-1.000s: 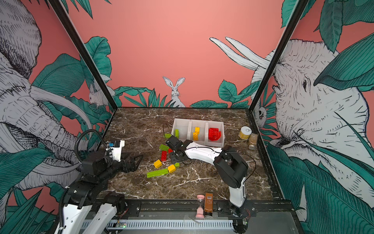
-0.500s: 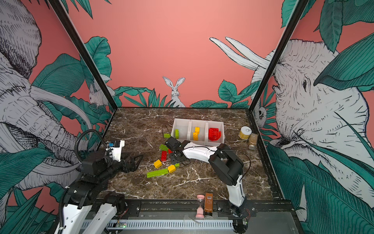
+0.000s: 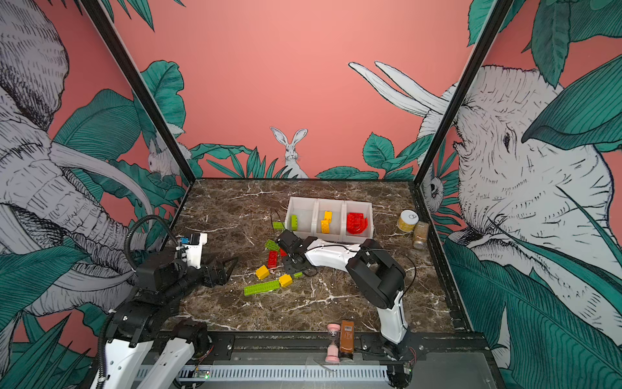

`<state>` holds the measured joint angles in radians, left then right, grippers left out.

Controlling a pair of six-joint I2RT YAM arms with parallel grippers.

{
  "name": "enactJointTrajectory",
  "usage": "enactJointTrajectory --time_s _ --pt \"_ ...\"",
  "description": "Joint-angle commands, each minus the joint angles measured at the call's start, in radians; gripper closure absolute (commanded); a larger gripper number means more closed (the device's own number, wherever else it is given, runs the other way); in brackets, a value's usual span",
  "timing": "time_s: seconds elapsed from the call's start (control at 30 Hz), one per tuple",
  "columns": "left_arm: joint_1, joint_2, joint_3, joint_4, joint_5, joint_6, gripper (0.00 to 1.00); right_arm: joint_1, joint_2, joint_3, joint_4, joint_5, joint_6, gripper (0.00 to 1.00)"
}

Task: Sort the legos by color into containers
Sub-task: 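Close the right gripper on the green brick and lift, then carry the green brick to the green compartment and release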

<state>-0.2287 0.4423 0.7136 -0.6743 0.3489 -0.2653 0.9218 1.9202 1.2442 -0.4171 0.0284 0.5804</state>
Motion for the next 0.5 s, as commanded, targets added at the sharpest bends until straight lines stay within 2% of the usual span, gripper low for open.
enactJointTrajectory --time_s 0.0,0.23,0.47 --pt "-0.006 0.004 -0.006 0.004 -0.011 0.005 0.01 -0.008 -0.069 -0.057 0.004 0.023 0.006 0.72" --pt "-0.006 -0.013 -0.013 0.012 -0.024 0.002 0.01 -0.09 -0.207 -0.116 0.024 -0.062 -0.018 0.76" --pt "-0.008 -0.012 -0.011 0.011 -0.014 0.003 0.01 -0.197 -0.263 -0.044 -0.025 -0.101 -0.079 0.76"
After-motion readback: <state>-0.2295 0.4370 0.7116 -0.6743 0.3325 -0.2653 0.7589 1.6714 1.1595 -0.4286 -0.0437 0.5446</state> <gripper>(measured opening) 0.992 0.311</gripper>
